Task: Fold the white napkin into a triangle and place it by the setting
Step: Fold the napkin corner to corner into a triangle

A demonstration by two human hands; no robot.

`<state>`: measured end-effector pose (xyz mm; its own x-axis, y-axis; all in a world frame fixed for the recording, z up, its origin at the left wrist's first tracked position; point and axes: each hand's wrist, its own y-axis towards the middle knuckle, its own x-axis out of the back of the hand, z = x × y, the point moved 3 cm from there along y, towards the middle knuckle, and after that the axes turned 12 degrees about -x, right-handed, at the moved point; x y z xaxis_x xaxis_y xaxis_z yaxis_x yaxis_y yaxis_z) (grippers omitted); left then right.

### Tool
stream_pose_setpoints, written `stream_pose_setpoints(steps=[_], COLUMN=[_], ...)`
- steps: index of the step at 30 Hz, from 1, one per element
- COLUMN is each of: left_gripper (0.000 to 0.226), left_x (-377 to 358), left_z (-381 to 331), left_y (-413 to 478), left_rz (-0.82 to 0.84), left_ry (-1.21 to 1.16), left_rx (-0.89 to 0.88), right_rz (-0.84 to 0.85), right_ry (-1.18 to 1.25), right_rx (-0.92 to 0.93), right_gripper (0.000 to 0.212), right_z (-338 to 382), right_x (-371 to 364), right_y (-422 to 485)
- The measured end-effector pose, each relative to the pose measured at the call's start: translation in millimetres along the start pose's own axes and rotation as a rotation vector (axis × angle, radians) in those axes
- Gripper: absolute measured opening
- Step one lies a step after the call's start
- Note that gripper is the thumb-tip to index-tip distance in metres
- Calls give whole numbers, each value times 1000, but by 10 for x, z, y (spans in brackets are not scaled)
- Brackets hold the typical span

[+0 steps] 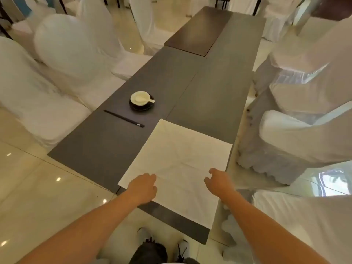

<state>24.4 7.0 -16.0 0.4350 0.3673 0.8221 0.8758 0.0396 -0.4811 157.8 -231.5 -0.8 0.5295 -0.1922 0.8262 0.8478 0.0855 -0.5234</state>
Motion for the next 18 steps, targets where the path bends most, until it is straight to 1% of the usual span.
stream_pose_setpoints(steps=[4,7,9,12,15,18], left_gripper=[58,74,77,77,80,82], left_x=[-148,-330,-440,-606,-682,-756], left_z=[427,610,742,862,868,838], left_y=[112,208,234,256,255,300], left_rz=[71,105,153,193,154,85], left_ry=[80,139,163,71,31,57], left_rx=[42,23,14,26,49,71], right_rz=[29,51,48,55,93,81], right_ry=[22,64,112,173,180,282], right_rx=[-165,-262,-307,-384,-426,-457], right_gripper=[42,47,49,52,53,56], right_z=[-46,-151,-207,-320,-392,-438], right_x=[11,-48,-91,-156,-159,-153], right_y=[122,232,307,462,745,1145])
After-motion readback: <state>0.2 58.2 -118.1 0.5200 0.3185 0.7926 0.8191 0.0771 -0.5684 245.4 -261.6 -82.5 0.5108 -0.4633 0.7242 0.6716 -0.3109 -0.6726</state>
